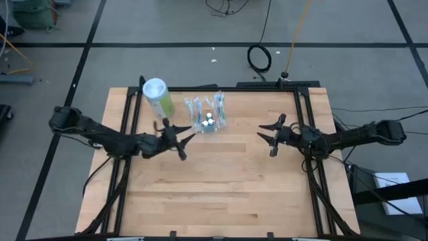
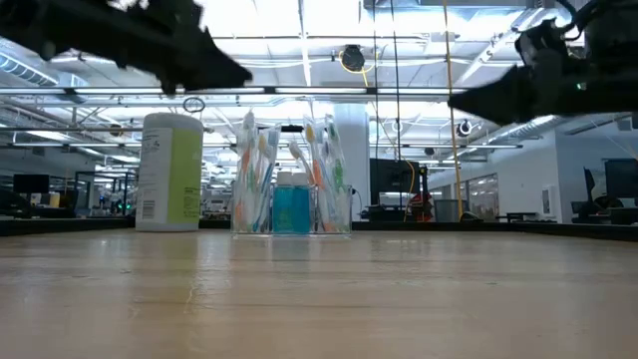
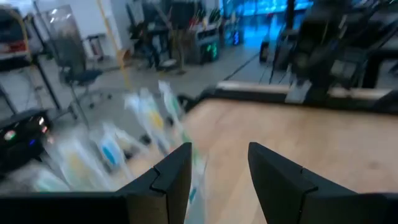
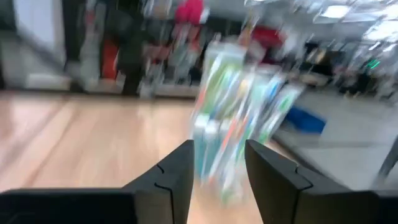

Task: Pick & Place toothbrushing station
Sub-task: Return to Home Position

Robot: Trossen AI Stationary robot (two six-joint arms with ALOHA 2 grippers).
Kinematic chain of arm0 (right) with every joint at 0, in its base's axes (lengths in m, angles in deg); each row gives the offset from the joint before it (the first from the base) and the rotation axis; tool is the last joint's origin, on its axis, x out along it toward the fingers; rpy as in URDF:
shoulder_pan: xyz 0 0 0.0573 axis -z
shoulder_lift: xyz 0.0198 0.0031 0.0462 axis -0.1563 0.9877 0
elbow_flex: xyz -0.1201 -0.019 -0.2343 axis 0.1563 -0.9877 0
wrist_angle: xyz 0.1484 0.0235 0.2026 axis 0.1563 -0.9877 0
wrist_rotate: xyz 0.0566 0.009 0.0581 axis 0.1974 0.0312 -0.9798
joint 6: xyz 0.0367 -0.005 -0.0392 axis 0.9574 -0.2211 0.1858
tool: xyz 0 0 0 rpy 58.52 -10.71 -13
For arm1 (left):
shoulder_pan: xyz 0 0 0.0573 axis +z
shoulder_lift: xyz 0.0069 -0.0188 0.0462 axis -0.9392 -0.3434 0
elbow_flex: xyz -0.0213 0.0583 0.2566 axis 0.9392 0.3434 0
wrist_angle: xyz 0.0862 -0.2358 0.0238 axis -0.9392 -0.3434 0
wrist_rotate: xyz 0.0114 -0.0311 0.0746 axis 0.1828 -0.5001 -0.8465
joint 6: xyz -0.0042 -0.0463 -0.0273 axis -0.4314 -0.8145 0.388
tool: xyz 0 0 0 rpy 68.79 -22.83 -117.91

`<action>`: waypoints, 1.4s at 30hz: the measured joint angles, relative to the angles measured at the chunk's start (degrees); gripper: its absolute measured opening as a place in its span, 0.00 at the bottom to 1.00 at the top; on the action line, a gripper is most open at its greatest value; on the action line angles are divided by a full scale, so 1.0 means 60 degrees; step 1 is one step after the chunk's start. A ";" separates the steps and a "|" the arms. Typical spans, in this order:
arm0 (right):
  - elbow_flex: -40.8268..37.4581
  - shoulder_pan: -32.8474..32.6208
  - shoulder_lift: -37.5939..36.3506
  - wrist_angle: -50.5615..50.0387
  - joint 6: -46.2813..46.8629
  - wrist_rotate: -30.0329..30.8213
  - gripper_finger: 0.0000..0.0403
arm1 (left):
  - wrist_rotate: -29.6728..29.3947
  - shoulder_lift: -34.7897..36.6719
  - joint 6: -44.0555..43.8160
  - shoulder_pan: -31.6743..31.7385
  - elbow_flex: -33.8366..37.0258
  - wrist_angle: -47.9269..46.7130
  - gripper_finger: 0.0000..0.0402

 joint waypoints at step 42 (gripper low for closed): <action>-0.0213 0.0001 -0.5662 -0.5715 0.0421 -0.1388 0.32 | 0.2243 1.1051 0.0901 -0.0421 0.0253 -0.9166 0.40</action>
